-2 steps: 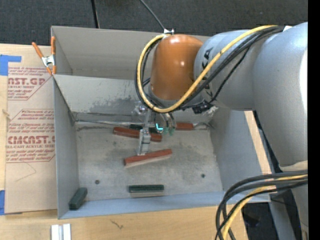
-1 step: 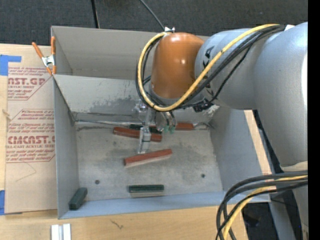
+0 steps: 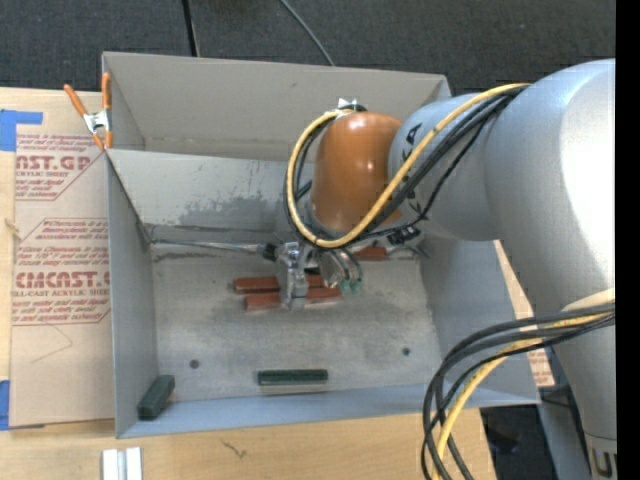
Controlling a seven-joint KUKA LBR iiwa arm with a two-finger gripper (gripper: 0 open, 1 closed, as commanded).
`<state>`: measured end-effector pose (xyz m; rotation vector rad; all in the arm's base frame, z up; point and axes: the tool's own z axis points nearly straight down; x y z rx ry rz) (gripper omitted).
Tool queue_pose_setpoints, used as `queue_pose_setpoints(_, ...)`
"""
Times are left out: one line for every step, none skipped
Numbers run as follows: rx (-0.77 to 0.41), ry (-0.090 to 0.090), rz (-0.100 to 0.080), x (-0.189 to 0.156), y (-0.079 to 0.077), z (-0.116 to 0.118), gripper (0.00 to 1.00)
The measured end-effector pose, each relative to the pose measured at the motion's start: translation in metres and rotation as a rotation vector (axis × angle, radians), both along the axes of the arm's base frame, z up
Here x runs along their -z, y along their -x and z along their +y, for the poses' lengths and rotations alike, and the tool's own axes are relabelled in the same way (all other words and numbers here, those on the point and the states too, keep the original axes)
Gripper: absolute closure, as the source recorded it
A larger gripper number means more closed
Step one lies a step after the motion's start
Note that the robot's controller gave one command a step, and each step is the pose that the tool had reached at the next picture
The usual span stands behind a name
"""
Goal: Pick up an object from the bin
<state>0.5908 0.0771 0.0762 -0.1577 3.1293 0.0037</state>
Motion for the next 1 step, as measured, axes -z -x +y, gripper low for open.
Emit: queue_pose_setpoints(0.000, 0.000, 0.002, 0.0044, 0.0019, -0.0003, 0.00)
